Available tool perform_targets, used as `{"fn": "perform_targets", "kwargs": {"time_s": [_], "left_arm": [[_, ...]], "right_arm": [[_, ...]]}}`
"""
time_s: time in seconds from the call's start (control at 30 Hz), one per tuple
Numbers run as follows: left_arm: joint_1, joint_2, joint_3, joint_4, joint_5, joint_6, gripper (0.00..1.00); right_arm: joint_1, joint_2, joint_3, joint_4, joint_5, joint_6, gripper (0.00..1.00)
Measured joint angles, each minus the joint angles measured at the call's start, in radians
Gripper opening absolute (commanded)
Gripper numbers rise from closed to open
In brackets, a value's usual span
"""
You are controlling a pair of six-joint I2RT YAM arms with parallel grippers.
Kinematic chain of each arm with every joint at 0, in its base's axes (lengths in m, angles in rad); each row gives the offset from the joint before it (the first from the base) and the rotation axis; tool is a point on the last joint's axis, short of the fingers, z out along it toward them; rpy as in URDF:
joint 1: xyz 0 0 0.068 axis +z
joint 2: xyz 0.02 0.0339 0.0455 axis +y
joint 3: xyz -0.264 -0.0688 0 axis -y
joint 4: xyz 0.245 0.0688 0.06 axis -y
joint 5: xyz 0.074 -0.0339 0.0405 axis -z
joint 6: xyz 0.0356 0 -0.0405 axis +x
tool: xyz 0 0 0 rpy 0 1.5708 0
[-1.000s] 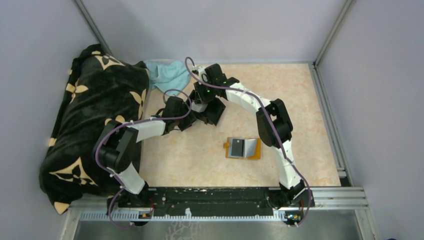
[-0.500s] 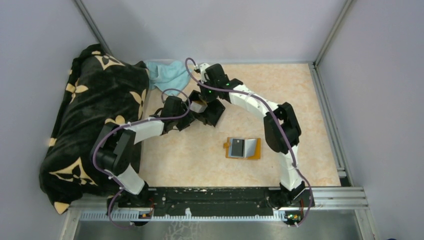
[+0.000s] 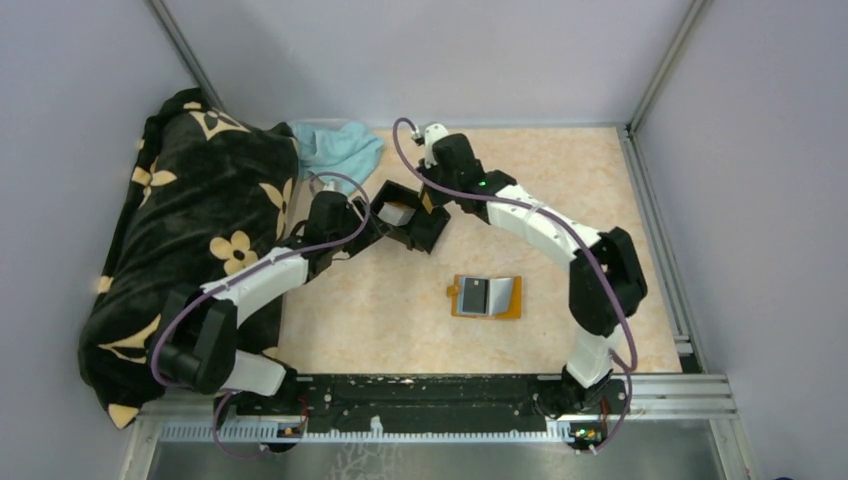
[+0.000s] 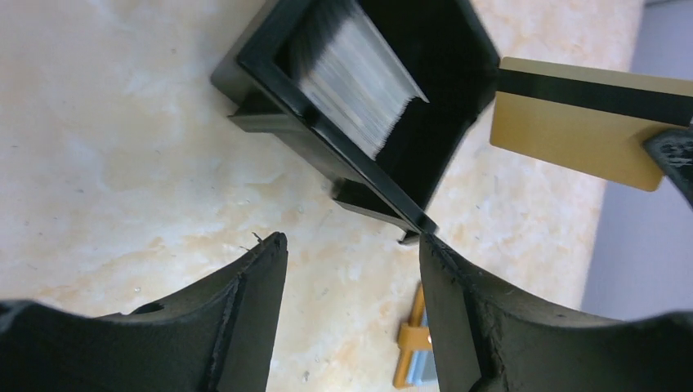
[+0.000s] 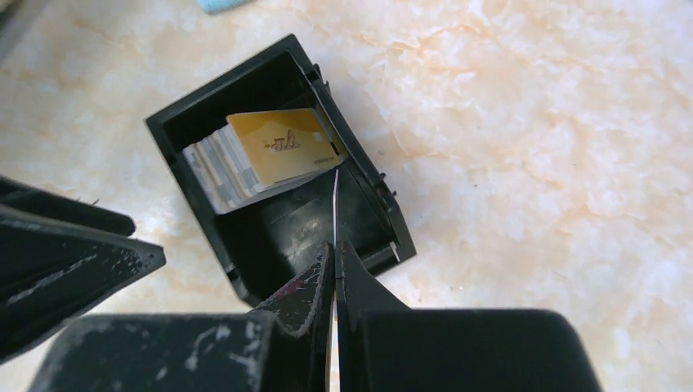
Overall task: Put the credit cards into the card holder
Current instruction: Pick up the credit card from the storage box.
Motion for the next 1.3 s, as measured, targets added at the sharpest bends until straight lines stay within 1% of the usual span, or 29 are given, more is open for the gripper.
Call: {"fn": "perform_targets", "kwargs": {"time_s": [0.07, 0.17, 0.27, 0.4, 0.57, 0.73, 0.87, 0.97, 1.3], "left_arm": [[0.0, -0.039, -0.014, 0.016, 0.023, 0.021, 0.67], [0.0, -0.097, -0.047, 0.079, 0.103, 0.065, 0.67], [0.0, -0.129, -0.072, 0.149, 0.214, 0.111, 0.67], [-0.008, -0.146, -0.082, 0.22, 0.374, 0.17, 0.67], [-0.021, -0.175, -0.087, 0.266, 0.535, 0.229, 0.66], [-0.033, -0.18, -0.087, 0.299, 0.697, 0.267, 0.63], [-0.065, -0.161, -0.085, 0.309, 0.812, 0.299, 0.62], [-0.094, -0.136, -0.085, 0.292, 0.877, 0.328, 0.62], [-0.139, -0.076, -0.069, 0.244, 0.99, 0.39, 0.59]], "right_arm": [[0.0, -0.072, -0.031, -0.006, 0.006, 0.003, 0.0], [0.0, -0.219, -0.082, -0.022, -0.015, 0.023, 0.0], [0.0, -0.357, -0.13, -0.046, -0.059, 0.052, 0.0], [0.0, -0.551, -0.272, -0.067, -0.154, 0.124, 0.0], [0.0, -0.69, -0.467, -0.106, -0.266, 0.206, 0.0], [0.0, -0.783, -0.612, -0.144, -0.374, 0.279, 0.0], [0.0, -0.831, -0.646, -0.141, -0.446, 0.323, 0.0], [0.0, -0.837, -0.657, -0.116, -0.491, 0.352, 0.0], [-0.031, -0.819, -0.713, -0.024, -0.611, 0.416, 0.0]]}}
